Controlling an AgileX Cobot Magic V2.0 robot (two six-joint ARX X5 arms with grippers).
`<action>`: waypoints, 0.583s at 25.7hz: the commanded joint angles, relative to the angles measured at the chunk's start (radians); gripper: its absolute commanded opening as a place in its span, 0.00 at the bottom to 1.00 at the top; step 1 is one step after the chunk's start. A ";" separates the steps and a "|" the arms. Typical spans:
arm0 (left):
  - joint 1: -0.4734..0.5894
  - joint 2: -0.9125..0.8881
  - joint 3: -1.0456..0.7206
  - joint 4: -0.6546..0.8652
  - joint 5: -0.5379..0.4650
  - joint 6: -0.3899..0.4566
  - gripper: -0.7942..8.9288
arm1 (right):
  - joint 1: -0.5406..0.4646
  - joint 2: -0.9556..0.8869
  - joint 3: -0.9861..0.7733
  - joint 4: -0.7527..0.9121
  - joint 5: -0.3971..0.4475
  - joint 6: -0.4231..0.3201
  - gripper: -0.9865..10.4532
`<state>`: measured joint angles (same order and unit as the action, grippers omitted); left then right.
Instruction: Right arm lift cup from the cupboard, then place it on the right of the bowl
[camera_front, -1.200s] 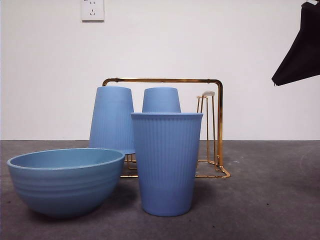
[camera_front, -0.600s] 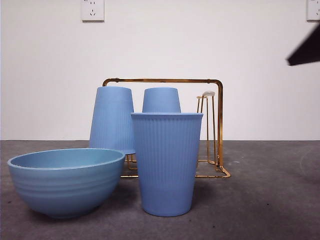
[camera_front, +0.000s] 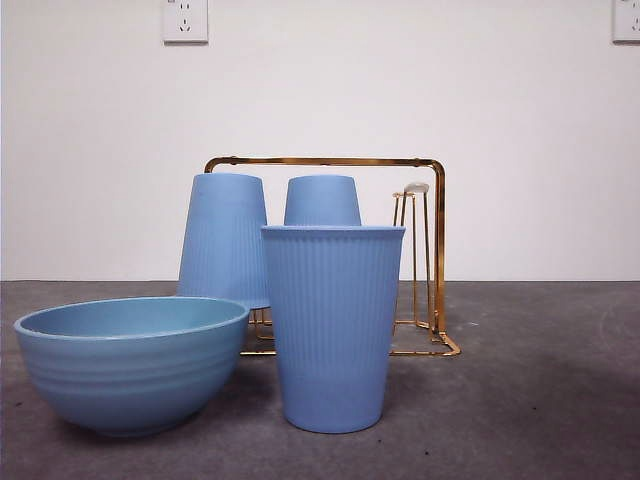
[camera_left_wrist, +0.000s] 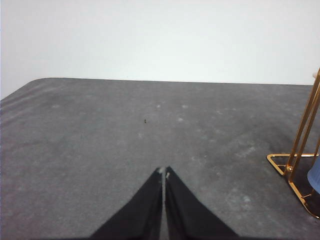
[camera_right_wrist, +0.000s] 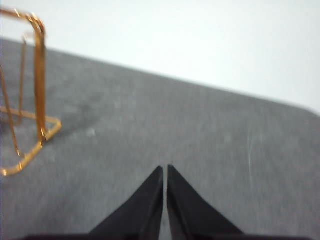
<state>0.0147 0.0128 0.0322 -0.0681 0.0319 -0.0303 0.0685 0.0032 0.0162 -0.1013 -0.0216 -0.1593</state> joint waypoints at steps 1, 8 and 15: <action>0.000 -0.002 -0.020 0.014 0.001 -0.007 0.09 | -0.015 0.000 -0.004 -0.007 0.003 0.018 0.10; 0.000 -0.002 -0.020 0.013 0.001 -0.006 0.09 | -0.027 0.000 -0.004 0.000 0.003 0.014 0.10; 0.000 -0.002 -0.020 0.013 0.001 -0.007 0.09 | -0.027 0.000 -0.004 0.000 0.003 0.014 0.10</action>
<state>0.0147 0.0128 0.0322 -0.0673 0.0315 -0.0303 0.0418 0.0044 0.0162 -0.1146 -0.0219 -0.1562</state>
